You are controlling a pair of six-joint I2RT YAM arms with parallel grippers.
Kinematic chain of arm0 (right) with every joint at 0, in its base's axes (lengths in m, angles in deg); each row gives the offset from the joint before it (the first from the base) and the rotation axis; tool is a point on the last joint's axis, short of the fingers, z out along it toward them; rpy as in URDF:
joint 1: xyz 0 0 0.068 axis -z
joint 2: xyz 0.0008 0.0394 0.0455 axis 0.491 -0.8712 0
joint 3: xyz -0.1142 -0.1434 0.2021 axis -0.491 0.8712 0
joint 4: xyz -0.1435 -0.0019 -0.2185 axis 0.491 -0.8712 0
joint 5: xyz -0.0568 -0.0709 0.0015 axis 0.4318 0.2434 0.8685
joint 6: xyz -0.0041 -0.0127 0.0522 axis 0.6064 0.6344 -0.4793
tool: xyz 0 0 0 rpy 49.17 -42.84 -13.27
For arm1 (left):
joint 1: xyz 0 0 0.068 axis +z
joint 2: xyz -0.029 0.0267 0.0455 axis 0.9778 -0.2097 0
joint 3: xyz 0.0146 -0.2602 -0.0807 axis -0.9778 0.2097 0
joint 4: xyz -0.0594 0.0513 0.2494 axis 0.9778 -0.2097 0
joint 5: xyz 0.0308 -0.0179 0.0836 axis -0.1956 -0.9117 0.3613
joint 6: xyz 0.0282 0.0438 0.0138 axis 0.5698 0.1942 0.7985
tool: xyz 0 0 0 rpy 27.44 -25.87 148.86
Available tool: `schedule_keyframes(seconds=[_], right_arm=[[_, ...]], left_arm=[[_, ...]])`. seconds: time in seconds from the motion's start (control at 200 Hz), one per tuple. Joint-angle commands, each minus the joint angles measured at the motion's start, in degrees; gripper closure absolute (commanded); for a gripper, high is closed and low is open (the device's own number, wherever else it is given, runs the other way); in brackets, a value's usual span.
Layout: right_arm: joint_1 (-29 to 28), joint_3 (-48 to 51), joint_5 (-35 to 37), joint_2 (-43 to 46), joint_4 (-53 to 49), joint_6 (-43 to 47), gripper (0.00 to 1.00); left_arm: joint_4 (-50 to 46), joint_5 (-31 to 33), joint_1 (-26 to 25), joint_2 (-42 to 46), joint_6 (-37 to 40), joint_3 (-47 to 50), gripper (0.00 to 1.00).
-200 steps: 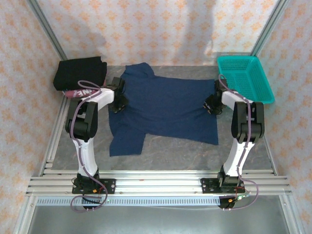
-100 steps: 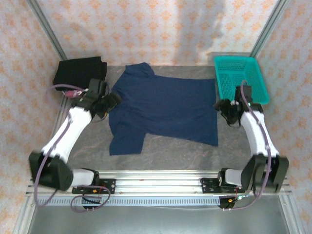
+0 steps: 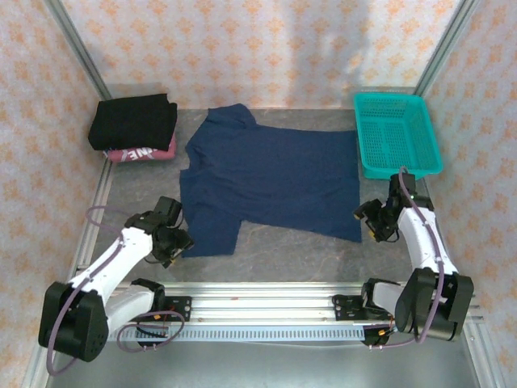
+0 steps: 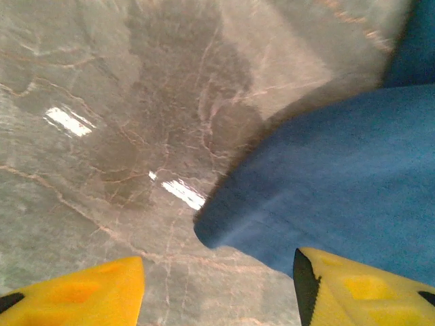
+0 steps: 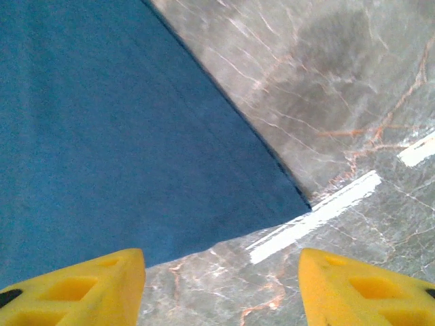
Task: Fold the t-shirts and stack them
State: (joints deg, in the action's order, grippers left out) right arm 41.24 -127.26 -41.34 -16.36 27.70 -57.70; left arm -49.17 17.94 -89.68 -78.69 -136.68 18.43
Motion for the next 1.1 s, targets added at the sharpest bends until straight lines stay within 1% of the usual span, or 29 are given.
schedule_keyframes(seconds=[0.0, 0.065, 0.14, 0.16, 0.25, 0.365, 0.5, 0.651, 0.791, 0.881, 0.956, 1.096], right_arm=[[0.4, 1.8, 0.4, -1.2, 1.5, -0.1, 0.40], [0.4, 2.1, 1.0, -1.2, 2.0, 0.3, 0.40], [0.5, 2.3, 1.8, -1.3, 2.2, 0.6, 0.40], [0.4, 2.3, 2.0, -2.4, 2.2, 0.8, 0.41], [0.4, 3.0, 1.9, -2.6, 2.6, 1.0, 0.42], [0.4, 4.9, 0.9, -2.8, 3.7, 0.7, 0.42], [0.4, 6.3, -0.2, -3.3, 5.3, 0.4, 0.43], [0.3, 7.4, -1.6, -4.7, 6.1, 0.0, 0.46], [0.4, 9.2, -0.9, -6.9, 9.8, -1.0, 0.48], [0.3, 9.2, -0.8, -9.8, 12.5, -2.2, 0.51], [0.2, 8.6, -2.9, -11.5, 12.9, -2.7, 0.53], [0.0, 9.2, -2.4, -7.9, 10.0, -2.5, 0.53]], left_arm=[[4.5, 0.5, -0.8, -1.8, -1.8, 2.8, 0.43], [7.8, 0.0, -0.9, -2.2, -2.8, 4.5, 0.45], [12.2, -1.1, -0.8, -3.5, -4.0, 6.0, 0.50], [13.1, -1.2, -0.8, -4.1, -4.0, 6.2, 0.51], [16.8, -0.9, -0.9, -6.2, -4.4, 6.6, 0.56], [22.4, -0.4, -0.9, -8.5, -4.7, 5.6, 0.63], [27.8, -1.5, -1.3, -14.5, -5.1, 2.6, 0.72], [28.9, -1.2, -2.2, -18.9, -4.9, 0.0, 0.84], [26.9, -0.4, -2.3, -18.1, -4.3, -0.1, 1.00], [24.6, 0.4, -2.2, -15.7, -3.6, 0.0, 1.00], [22.8, 0.5, -2.2, -13.7, -3.2, -0.1, 1.00], [21.9, -0.1, -2.2, -11.1, -3.5, 0.2, 1.00]])
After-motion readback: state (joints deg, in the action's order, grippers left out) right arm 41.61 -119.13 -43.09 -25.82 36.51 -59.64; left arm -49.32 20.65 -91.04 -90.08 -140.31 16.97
